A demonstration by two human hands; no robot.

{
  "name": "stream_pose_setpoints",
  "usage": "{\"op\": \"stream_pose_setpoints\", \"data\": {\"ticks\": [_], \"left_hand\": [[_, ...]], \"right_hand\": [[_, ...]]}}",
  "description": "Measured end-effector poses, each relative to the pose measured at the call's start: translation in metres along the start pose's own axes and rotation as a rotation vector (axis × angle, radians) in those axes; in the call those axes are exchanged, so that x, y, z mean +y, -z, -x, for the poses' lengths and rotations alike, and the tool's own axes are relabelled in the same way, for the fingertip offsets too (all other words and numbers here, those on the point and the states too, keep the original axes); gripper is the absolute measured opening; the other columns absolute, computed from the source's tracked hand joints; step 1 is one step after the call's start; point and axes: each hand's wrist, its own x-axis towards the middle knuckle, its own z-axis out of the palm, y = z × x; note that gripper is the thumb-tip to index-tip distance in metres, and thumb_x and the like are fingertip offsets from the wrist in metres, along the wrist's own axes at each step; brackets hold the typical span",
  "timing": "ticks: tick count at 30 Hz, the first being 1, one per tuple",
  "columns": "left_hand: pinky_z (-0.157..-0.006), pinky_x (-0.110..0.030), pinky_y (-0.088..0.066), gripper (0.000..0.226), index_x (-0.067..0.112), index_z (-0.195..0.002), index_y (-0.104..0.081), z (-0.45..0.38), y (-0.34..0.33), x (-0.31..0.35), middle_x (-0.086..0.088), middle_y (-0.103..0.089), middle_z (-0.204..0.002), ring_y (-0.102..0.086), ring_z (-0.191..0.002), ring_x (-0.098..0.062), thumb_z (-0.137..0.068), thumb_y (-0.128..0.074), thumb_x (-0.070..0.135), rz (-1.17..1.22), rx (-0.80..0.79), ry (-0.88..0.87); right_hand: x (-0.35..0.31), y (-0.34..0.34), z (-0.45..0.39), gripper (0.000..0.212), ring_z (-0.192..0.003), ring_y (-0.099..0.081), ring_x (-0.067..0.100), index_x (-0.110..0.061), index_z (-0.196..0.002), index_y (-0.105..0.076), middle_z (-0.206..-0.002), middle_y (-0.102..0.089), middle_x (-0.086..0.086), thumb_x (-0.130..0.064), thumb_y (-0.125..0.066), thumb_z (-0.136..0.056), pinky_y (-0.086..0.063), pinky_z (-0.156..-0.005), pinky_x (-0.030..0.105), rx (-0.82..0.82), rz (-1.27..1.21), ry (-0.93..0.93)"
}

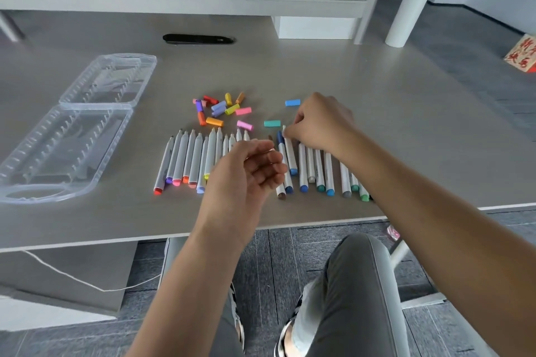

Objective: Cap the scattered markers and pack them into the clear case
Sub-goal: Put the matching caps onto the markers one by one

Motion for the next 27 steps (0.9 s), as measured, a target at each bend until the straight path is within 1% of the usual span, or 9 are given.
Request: {"op": "stream_pose_setpoints", "data": {"ticks": [4, 7, 9, 12, 15, 18, 21, 24, 27], "left_hand": [[-0.067, -0.031, -0.051, 0.020, 0.004, -0.085, -0.065, -0.001, 0.003, 0.002, -0.012, -0.064, -0.072, -0.061, -0.063, -0.022, -0.097, -0.050, 0.008, -0.022, 0.001, -0.029], [-0.067, -0.032, -0.053, 0.020, 0.004, -0.083, -0.068, -0.006, 0.005, 0.001, -0.013, -0.066, -0.074, -0.063, -0.066, -0.024, -0.097, -0.054, 0.007, -0.134, -0.003, -0.089], [-0.066, -0.032, -0.052, 0.019, 0.007, -0.083, -0.070, -0.011, 0.006, -0.001, -0.009, -0.068, -0.074, -0.063, -0.066, -0.021, -0.098, -0.058, 0.008, -0.337, 0.002, -0.193], [-0.061, -0.031, -0.051, 0.007, 0.012, -0.092, -0.072, -0.022, 0.002, -0.003, 0.002, -0.069, -0.071, -0.062, -0.063, -0.014, -0.094, -0.066, 0.015, -0.681, 0.048, -0.393], [-0.076, -0.041, -0.062, 0.025, 0.013, -0.113, -0.069, -0.030, -0.011, -0.003, 0.000, -0.074, -0.083, -0.073, -0.075, -0.018, -0.091, -0.072, 0.025, -0.777, 0.077, -0.379], [-0.091, -0.041, -0.060, 0.054, 0.001, -0.144, -0.045, -0.037, -0.027, -0.003, -0.020, -0.072, -0.107, -0.077, -0.089, -0.025, -0.095, -0.067, 0.008, -0.454, -0.018, -0.131], [-0.088, -0.041, -0.061, 0.065, -0.001, -0.152, -0.026, -0.042, -0.034, -0.002, -0.031, -0.071, -0.107, -0.075, -0.093, -0.038, -0.095, -0.055, -0.011, -0.046, -0.097, 0.051], [-0.080, -0.040, -0.063, 0.057, -0.002, -0.145, -0.035, -0.045, -0.032, 0.001, -0.029, -0.072, -0.092, -0.074, -0.090, -0.044, -0.093, -0.052, -0.016, 0.096, -0.114, 0.091], [-0.070, -0.038, -0.064, 0.053, 0.003, -0.139, -0.044, -0.043, -0.028, 0.005, -0.023, -0.067, -0.085, -0.075, -0.086, -0.043, -0.091, -0.052, -0.018, 0.122, -0.090, 0.098]], "right_hand": [[-0.014, 0.000, -0.007, 0.035, -0.084, -0.065, 0.024, -0.019, -0.091, -0.058, -0.081, -0.061, -0.001, -0.048, -0.076, -0.081, -0.039, -0.066, 0.031, -0.022, 0.150, 0.003], [-0.019, 0.003, -0.009, 0.044, -0.078, -0.059, 0.022, -0.018, -0.090, -0.052, -0.077, -0.054, -0.003, -0.055, -0.075, -0.082, -0.039, -0.068, 0.031, -0.054, 0.185, -0.016], [-0.015, 0.007, -0.012, 0.044, -0.069, -0.055, 0.020, -0.018, -0.079, -0.053, -0.071, -0.054, -0.003, -0.057, -0.074, -0.081, -0.038, -0.061, 0.030, -0.065, 0.064, -0.064], [-0.002, 0.021, -0.013, 0.036, -0.054, -0.047, 0.019, -0.015, -0.064, -0.057, -0.058, -0.047, -0.001, -0.042, -0.075, -0.080, -0.035, -0.053, 0.026, -0.042, -0.313, -0.107], [0.007, 0.037, -0.009, 0.024, -0.050, -0.048, 0.011, -0.011, -0.075, -0.075, -0.061, -0.061, -0.004, -0.034, -0.075, -0.081, -0.036, -0.051, 0.022, -0.082, -0.609, -0.139], [0.011, 0.036, -0.007, 0.023, -0.058, -0.050, 0.012, -0.014, -0.081, -0.079, -0.063, -0.064, -0.008, -0.037, -0.075, -0.081, -0.039, -0.057, 0.029, -0.157, -0.663, -0.131], [0.018, 0.031, -0.014, 0.024, -0.054, -0.057, 0.005, -0.017, -0.083, -0.079, -0.066, -0.068, -0.012, -0.040, -0.075, -0.088, -0.041, -0.057, 0.022, -0.178, -0.603, -0.112], [0.031, 0.019, -0.038, 0.019, -0.057, -0.062, 0.003, -0.017, -0.080, -0.078, -0.068, -0.070, -0.007, -0.033, -0.075, -0.091, -0.047, -0.062, 0.021, -0.040, -0.467, -0.060], [0.039, 0.003, -0.067, 0.009, -0.085, -0.070, 0.017, -0.023, -0.095, -0.080, -0.086, -0.075, -0.005, -0.023, -0.075, -0.087, -0.058, -0.085, 0.035, 0.089, -0.301, -0.032]]}}
